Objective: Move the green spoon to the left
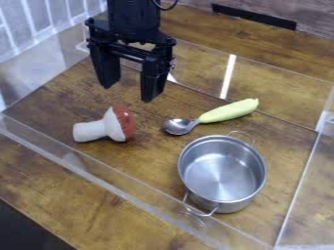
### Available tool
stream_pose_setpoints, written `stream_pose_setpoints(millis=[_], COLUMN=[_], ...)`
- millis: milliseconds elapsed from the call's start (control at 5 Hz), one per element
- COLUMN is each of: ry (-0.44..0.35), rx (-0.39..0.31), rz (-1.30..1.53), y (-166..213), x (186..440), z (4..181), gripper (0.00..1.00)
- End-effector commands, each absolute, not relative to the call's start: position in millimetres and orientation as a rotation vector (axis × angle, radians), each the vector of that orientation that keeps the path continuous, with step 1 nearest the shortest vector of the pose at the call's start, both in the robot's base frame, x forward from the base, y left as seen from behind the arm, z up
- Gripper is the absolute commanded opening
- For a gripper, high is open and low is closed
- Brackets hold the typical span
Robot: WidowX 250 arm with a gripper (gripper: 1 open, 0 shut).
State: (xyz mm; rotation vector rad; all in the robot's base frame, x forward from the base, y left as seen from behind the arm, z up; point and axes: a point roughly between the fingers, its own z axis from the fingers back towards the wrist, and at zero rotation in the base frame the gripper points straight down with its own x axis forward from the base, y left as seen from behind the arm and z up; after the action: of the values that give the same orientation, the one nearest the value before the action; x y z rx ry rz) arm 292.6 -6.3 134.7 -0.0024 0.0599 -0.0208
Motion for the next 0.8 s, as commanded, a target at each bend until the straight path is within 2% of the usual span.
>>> stream_pose_setpoints(millis=[0, 600], ry=[0.097, 0.012], rx=[-0.007, 0.042], rz=[0.022, -0.436], y=[-6, -87], x=[292, 355], z=[117.6, 125.8], gripper=[1.00, 1.00])
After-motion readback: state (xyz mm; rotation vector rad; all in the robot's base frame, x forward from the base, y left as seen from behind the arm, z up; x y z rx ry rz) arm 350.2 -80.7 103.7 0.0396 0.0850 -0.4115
